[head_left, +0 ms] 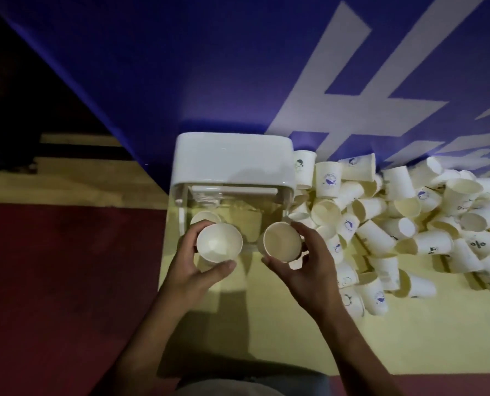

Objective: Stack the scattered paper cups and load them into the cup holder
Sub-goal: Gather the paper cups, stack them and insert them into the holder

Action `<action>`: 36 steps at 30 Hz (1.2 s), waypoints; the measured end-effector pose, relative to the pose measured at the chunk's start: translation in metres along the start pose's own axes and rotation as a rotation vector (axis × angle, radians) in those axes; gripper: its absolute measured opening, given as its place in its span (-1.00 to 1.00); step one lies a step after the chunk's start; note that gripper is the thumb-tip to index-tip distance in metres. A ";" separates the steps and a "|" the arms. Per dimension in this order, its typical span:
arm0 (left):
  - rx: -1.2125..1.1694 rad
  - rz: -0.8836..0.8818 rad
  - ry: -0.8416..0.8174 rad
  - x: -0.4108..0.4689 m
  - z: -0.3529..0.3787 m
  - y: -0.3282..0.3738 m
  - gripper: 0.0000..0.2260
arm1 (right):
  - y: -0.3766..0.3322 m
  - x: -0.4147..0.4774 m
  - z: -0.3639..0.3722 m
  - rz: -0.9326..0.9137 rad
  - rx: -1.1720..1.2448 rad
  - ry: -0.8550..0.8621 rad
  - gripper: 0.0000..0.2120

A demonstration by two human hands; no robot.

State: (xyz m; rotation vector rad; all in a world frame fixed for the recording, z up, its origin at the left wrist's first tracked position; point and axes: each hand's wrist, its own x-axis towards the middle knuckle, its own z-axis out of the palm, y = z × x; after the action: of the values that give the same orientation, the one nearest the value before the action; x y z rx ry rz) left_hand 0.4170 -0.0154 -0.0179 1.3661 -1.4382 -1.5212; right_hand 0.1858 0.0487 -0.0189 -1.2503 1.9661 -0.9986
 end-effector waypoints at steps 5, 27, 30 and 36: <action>0.013 0.012 0.123 -0.007 -0.032 -0.012 -0.38 | -0.025 0.002 0.036 -0.078 -0.022 -0.058 -0.27; 0.526 -0.061 0.125 0.060 -0.025 -0.057 -0.32 | -0.034 0.006 0.046 0.002 -0.045 -0.011 -0.28; 0.563 -0.116 0.108 0.063 -0.025 -0.063 -0.32 | -0.038 0.012 0.052 -0.022 -0.068 -0.025 -0.27; 0.533 -0.113 0.076 0.064 -0.028 -0.063 -0.34 | -0.053 0.024 0.072 -0.098 -0.032 -0.073 -0.24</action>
State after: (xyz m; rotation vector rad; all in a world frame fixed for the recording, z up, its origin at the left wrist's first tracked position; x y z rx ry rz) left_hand 0.4389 -0.0704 -0.0905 1.8164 -1.8240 -1.1744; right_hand 0.2592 -0.0077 -0.0153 -1.3923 1.8874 -0.9582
